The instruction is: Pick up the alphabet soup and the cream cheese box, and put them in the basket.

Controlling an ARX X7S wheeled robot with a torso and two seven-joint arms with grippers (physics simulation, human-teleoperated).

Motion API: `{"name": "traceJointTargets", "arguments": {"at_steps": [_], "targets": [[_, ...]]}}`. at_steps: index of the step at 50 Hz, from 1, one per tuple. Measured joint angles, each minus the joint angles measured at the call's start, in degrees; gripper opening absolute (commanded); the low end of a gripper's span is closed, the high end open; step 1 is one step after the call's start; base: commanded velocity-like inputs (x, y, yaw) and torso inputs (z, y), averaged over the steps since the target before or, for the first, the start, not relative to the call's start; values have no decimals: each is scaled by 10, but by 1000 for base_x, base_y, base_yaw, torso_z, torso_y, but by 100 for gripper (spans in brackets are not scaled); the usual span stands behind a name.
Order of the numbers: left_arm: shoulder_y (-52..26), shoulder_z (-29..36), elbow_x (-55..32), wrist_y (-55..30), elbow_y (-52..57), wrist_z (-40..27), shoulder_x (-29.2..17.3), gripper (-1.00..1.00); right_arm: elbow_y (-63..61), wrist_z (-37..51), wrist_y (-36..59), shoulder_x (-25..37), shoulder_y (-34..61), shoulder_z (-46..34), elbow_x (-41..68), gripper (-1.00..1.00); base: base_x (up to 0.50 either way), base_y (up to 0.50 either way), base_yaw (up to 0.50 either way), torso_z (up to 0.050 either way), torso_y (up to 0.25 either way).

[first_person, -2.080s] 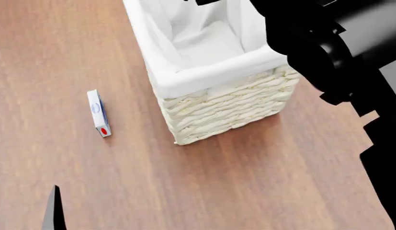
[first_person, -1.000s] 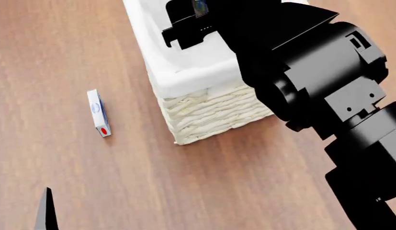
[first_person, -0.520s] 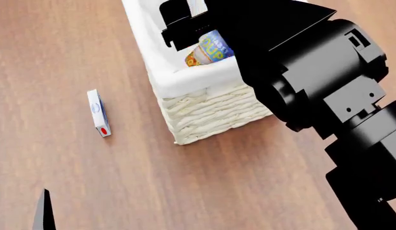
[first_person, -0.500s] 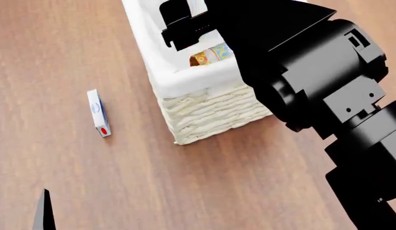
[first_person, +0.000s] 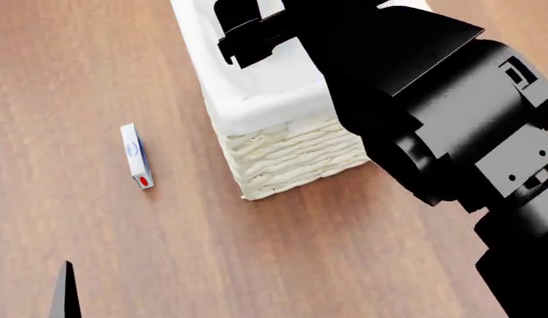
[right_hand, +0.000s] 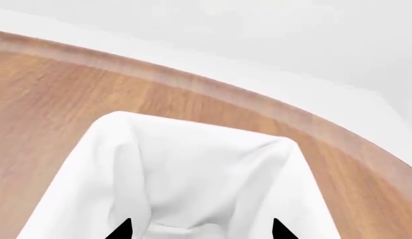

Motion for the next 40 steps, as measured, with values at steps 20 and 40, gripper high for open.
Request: {"name": "traceJointTargets", "arguments": {"at_steps": [20, 40], "targets": [[-18, 16, -2, -10, -10, 7, 5, 100, -433, 219, -45, 216, -113, 48, 3, 100, 0, 0, 0, 0, 0], [-33, 22, -10, -22, -5, 11, 3, 100, -667, 416, -176, 358, -344, -4, -216, 100, 0, 0, 0, 0, 0]]}}
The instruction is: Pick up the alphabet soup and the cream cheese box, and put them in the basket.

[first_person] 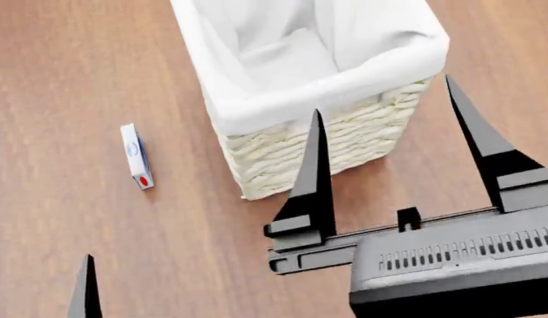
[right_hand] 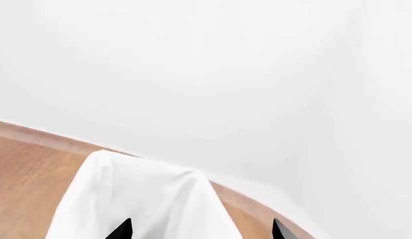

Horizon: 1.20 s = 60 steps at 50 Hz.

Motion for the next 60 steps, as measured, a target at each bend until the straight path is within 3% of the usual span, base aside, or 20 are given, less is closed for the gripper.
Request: {"name": "traceJointTargets", "arguments": {"at_steps": [14, 31, 38, 60], "targets": [[-10, 0, -8, -7, 0, 0, 1, 100, 1, 64, -102, 13, -125, -54, -146, 100, 0, 0, 0, 0, 0], [-41, -10, -32, -29, 0, -2, 2, 100, 56, 90, -190, 6, -201, -79, -186, 100, 0, 0, 0, 0, 0], [-89, -7, -55, -44, -33, 14, 14, 100, 67, 93, -207, 4, -214, -82, -190, 100, 0, 0, 0, 0, 0], [-296, -5, -153, -85, -288, 105, 86, 100, 85, 84, -228, 1, -230, -84, -177, 100, 0, 0, 0, 0, 0]]}}
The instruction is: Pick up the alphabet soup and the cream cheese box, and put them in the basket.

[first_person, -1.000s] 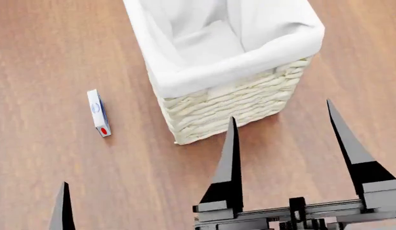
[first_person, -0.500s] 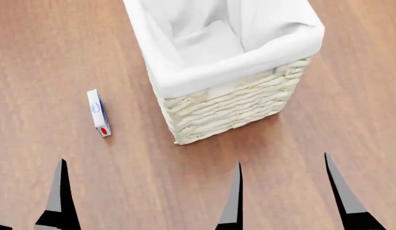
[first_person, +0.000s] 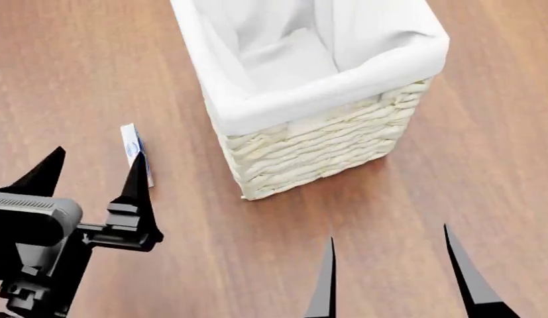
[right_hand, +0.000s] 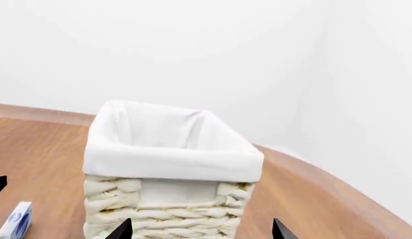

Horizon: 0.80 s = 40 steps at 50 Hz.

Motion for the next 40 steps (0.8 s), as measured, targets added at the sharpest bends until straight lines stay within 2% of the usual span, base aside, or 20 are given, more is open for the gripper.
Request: {"name": "traceJointTargets", "arguments": {"at_steps": [17, 28, 40], "targets": [[-105, -5, -29, -3, -193, 41, 50, 100, 5, -2, -11, 2, -10, 1, 5, 100, 0, 0, 0, 0, 0], [-161, -10, -20, 33, -342, 57, 83, 100, 8, -2, -18, 4, -17, 2, 5, 100, 0, 0, 0, 0, 0], [-197, -9, -8, 66, -458, 63, 106, 100, 12, -2, -26, 4, -23, 3, 8, 100, 0, 0, 0, 0, 0]]}}
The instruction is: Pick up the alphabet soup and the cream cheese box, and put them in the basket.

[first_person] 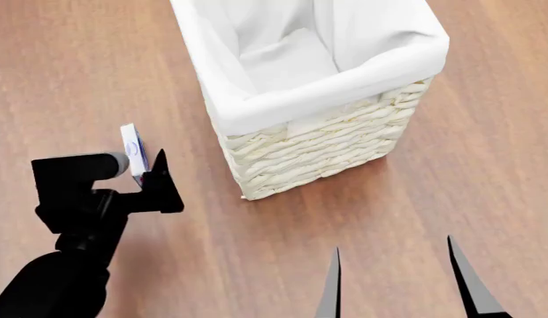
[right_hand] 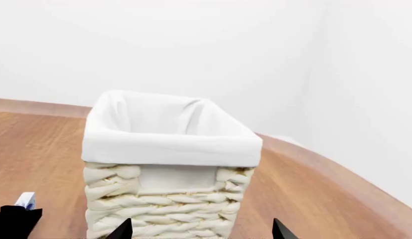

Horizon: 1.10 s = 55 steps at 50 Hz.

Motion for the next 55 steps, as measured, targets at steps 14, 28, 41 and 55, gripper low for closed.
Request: {"name": "traceJointTargets", "arguments": {"at_steps": [14, 28, 41, 55], "targets": [[-21, 5, 10, 27, -78, -2, 13, 100, 1, 1, -9, 2, -7, 2, 2, 100, 0, 0, 0, 0, 0], [-22, 10, 10, 29, -82, -4, 13, -100, 0, 0, -9, 2, -11, 4, 3, 100, 0, 0, 0, 0, 0], [-9, 16, 3, 10, -41, -13, 1, -100, -4, 2, -10, 4, -16, 5, 1, 100, 0, 0, 0, 0, 1], [-25, 14, -7, -53, 108, -53, -51, -100, 4, 1, -17, 3, -22, 7, 2, 100, 0, 0, 0, 0, 1]]}}
